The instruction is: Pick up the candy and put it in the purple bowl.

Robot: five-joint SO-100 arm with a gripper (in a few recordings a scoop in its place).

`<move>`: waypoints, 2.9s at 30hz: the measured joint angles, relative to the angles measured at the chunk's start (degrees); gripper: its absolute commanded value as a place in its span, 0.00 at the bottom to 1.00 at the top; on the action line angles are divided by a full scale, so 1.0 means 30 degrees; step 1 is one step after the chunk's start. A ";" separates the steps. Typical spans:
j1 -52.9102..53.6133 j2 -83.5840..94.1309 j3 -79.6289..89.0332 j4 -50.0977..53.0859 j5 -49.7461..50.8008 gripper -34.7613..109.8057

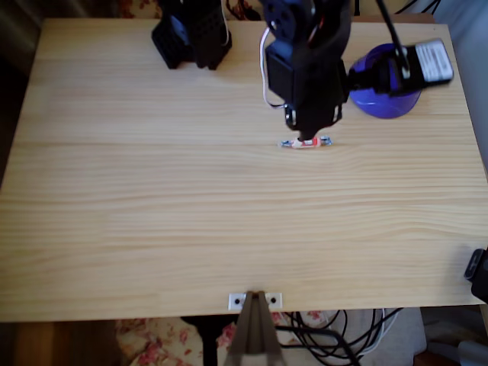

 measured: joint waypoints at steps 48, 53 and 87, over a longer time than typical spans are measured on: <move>-0.1582 -0.1055 0.6270 -0.7969 0.3105 0.32; -0.1611 -0.1289 0.6328 -0.8584 0.3223 0.24; -1.0254 0.0586 -0.3662 -0.0498 1.1338 0.24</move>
